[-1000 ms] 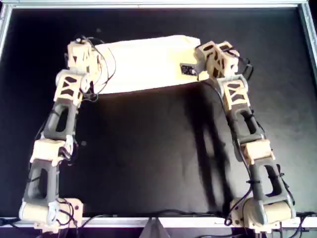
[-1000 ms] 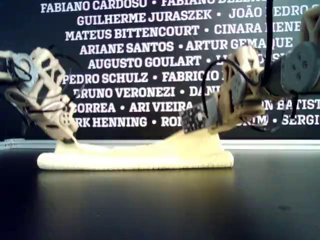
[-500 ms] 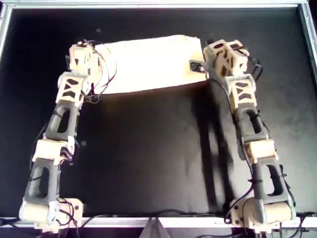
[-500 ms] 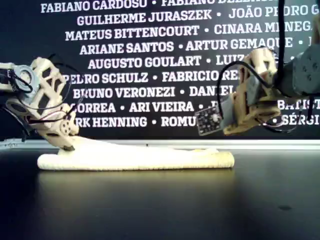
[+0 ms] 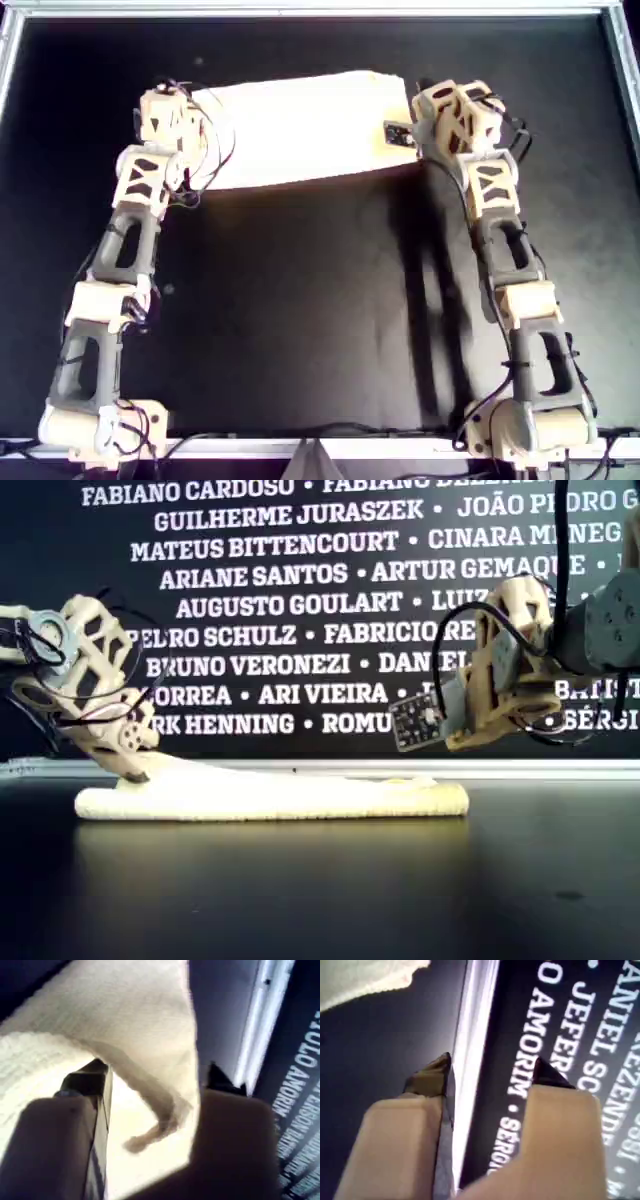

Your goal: Fold a cloth

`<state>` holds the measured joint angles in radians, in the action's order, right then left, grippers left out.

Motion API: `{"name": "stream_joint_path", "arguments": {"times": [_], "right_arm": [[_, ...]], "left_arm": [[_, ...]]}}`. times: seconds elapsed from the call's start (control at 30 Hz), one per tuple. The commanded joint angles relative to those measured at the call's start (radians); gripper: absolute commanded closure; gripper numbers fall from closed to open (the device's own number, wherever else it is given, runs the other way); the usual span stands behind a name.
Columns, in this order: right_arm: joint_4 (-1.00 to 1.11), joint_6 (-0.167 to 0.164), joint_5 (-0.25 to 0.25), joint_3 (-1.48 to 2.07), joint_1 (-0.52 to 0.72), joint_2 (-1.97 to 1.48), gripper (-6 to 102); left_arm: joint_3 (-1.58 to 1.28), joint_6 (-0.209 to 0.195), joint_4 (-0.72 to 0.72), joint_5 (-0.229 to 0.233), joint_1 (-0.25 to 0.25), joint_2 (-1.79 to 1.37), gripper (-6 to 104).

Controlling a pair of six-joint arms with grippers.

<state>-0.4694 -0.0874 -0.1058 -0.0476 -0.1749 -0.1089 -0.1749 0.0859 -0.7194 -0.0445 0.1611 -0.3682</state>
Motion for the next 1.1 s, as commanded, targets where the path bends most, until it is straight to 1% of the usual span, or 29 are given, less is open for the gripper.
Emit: {"name": "stream_joint_path", "arguments": {"times": [0.0,0.1,0.17,0.27,0.33,0.37,0.6,0.67,0.77,0.83,0.87,0.9,0.97,1.0,1.07], "right_arm": [[-0.114,-0.002,-0.003,-0.089,0.0,-0.144,31],[-0.198,0.008,-0.005,-0.089,0.0,-0.193,31],[-0.233,0.008,-0.005,-0.089,0.003,-0.227,31],[-0.288,0.0,-0.005,-0.089,0.002,-0.285,31],[-0.321,0.002,-0.005,-0.089,-0.003,-0.331,31],[-0.33,-0.002,-0.005,-0.089,-0.008,-0.347,31],[-0.348,-0.005,-0.005,-0.084,-0.015,-0.362,31],[-0.353,-0.005,-0.005,-0.064,-0.015,-0.357,31],[-0.426,-0.005,-0.005,-0.066,-0.015,-0.365,31],[-0.505,-0.005,-0.005,-0.087,-0.017,-0.368,31],[-0.548,-0.005,-0.005,-0.089,-0.017,-0.373,31],[-0.586,-0.005,-0.005,-0.089,-0.017,-0.385,31],[-0.669,-0.003,-0.005,-0.089,-0.017,-0.431,31],[-0.718,-0.003,-0.005,-0.089,-0.017,-0.456,31],[-0.802,-0.005,-0.005,-0.089,-0.015,-0.509,31]], "left_arm": [[0.06,0.006,-0.087,0.008,-0.012,-0.074,12],[0.043,-0.009,-0.163,0.008,-0.008,-0.124,-1],[0.06,-0.011,-0.178,0.008,-0.009,-0.138,-4],[0.072,-0.009,-0.172,0.008,-0.014,-0.184,-2],[0.092,0.0,-0.17,0.008,-0.011,-0.202,-2],[0.104,-0.009,-0.17,0.008,-0.011,-0.206,-2],[0.202,-0.009,-0.175,0.008,-0.003,-0.219,-2],[0.195,-0.011,-0.178,0.009,-0.008,-0.204,-2],[0.181,-0.02,-0.21,0.011,-0.017,-0.204,-2],[0.175,-0.055,-0.291,0.021,-0.005,-0.229,-2],[0.176,-0.087,-0.337,0.026,-0.003,-0.245,-2],[0.176,-0.124,-0.379,0.017,0.0,-0.279,-2],[0.161,-0.207,-0.434,0.028,0.006,-0.334,-2],[0.156,-0.242,-0.459,0.028,0.0,-0.351,-2],[0.16,-0.273,-0.485,0.028,-0.006,-0.368,-2]]}}
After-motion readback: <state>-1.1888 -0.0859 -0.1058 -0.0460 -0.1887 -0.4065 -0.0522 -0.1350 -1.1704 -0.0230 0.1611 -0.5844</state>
